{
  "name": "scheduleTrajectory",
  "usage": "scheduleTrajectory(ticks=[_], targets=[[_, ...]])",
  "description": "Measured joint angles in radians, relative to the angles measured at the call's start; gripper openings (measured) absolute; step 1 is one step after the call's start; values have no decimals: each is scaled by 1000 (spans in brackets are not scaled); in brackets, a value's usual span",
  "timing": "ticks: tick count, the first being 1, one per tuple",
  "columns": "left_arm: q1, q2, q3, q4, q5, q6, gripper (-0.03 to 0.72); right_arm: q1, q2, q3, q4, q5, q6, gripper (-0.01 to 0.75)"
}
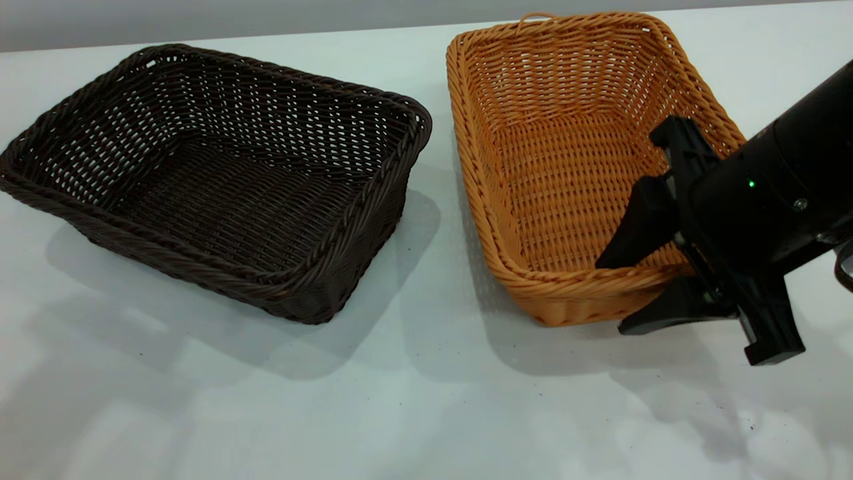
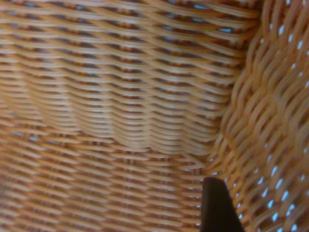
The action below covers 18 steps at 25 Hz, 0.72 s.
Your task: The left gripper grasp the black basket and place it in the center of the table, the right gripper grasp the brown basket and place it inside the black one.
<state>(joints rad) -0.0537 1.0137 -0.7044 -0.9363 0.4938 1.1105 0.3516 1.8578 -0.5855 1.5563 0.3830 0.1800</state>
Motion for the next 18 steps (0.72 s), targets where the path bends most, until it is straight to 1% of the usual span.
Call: scheduleTrajectory(ticks=[3, 6, 10, 18], targets=[[0, 0, 0, 0, 0, 0, 380, 0, 4, 0, 14, 0, 0, 384], [0, 0, 0, 0, 0, 0, 380, 0, 4, 0, 17, 11, 0, 363], [0, 0, 0, 0, 0, 0, 380, 0, 4, 0, 30, 45, -1, 302], [0, 0, 0, 0, 4, 0, 380, 0, 4, 0, 36, 29, -4, 157]])
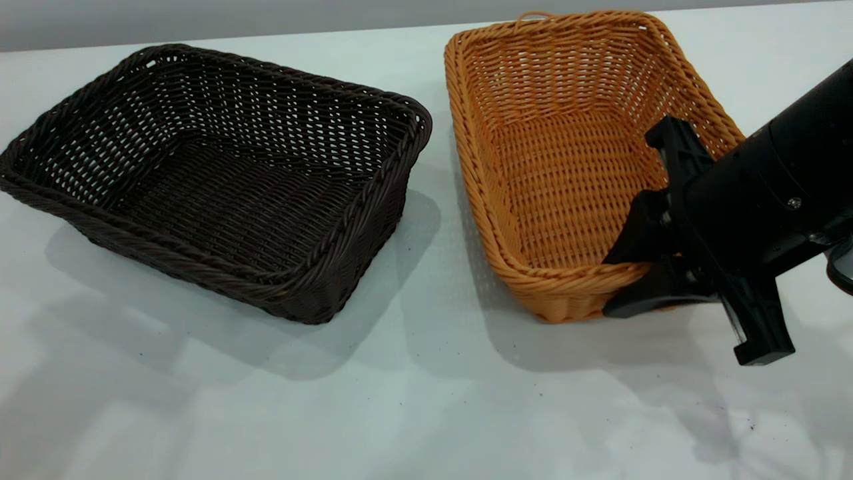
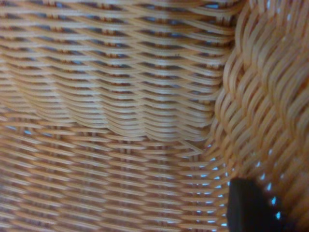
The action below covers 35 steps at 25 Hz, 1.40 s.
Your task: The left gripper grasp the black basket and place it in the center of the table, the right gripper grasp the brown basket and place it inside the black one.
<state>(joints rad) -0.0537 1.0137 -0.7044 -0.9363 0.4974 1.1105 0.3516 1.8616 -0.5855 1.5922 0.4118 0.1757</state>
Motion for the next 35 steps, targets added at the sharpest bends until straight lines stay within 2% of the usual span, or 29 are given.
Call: scheduleTrajectory(ticks=[3, 8, 13, 17, 21, 26, 31, 35], targets=[[0, 0, 0, 0, 25, 0, 380, 0, 0, 0, -1, -1, 0, 106], [0, 0, 0, 0, 52, 0, 380, -7, -1, 0, -4, -20, -31, 105], [0, 8, 0, 0, 71, 0, 380, -46, -33, 0, -50, -53, -96, 104], [-1, 40, 0, -1, 106, 0, 380, -116, -88, 1, -115, -85, -136, 102], [-1, 92, 0, -20, 139, 0, 380, -217, -164, 1, -230, -77, -185, 101], [-4, 166, 0, -35, 143, 17, 372, -337, -286, 1, -374, -15, -302, 101], [-35, 250, 0, -33, 120, 43, 364, -440, -416, -31, -422, 16, -419, 100], [-80, 329, 0, -33, 83, 66, 364, -461, -502, -106, -480, 122, -506, 100]])
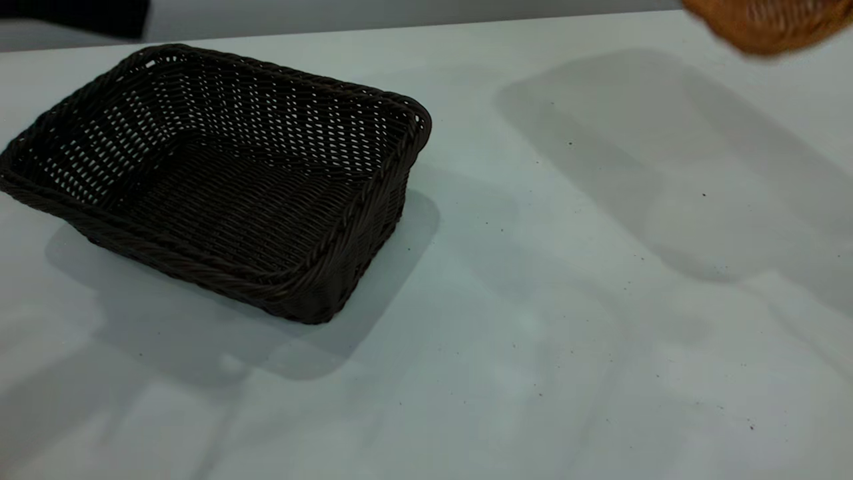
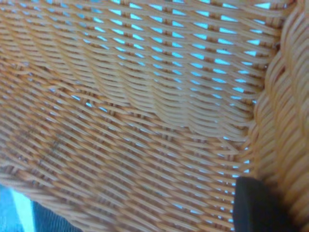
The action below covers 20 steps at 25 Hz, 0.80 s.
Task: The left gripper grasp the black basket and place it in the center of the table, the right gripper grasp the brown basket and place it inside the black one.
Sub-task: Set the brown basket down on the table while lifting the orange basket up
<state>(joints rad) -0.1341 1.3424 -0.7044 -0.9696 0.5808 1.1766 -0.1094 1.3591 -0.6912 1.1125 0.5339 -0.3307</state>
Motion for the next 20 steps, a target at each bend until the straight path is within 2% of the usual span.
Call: scheduleTrajectory(ticks=[3, 10, 16, 20], targets=[[-32, 73, 0, 0, -54, 4, 364, 1, -32, -60, -65, 87, -7, 100], [-70, 232, 0, -1, -209, 3, 364, 1, -40, -151, -116, 152, -7, 100], [-83, 322, 0, 2, -210, 3, 364, 1, -41, -153, -116, 149, -27, 100], [-141, 346, 0, 4, -184, 12, 364, 1, -41, -153, -115, 141, -29, 100]])
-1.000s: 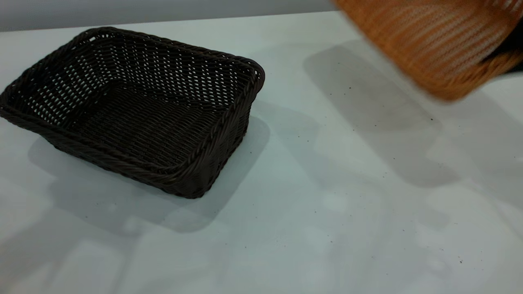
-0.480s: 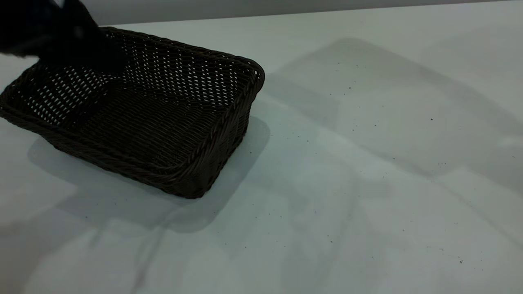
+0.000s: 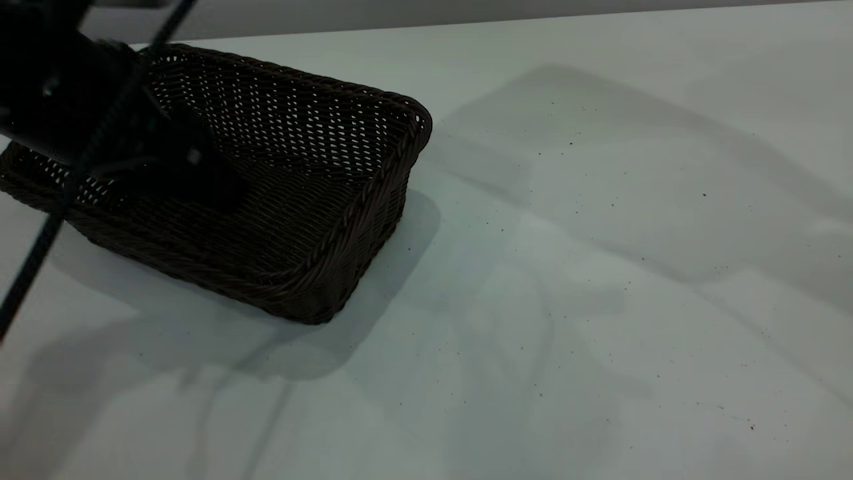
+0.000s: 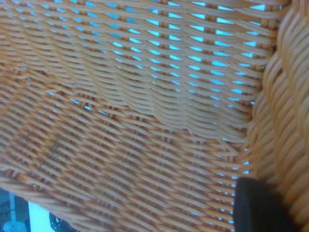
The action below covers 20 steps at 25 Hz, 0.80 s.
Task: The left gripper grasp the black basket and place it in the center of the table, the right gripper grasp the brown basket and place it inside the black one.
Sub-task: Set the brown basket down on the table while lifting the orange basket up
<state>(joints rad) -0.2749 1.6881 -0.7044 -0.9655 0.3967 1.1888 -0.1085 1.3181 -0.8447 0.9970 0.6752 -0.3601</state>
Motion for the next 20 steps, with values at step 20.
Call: scheduleTrajectory(ticks=[20], targets=[[-243, 151, -7, -73, -226, 20, 363, 0, 0, 0, -1, 5, -22, 100]])
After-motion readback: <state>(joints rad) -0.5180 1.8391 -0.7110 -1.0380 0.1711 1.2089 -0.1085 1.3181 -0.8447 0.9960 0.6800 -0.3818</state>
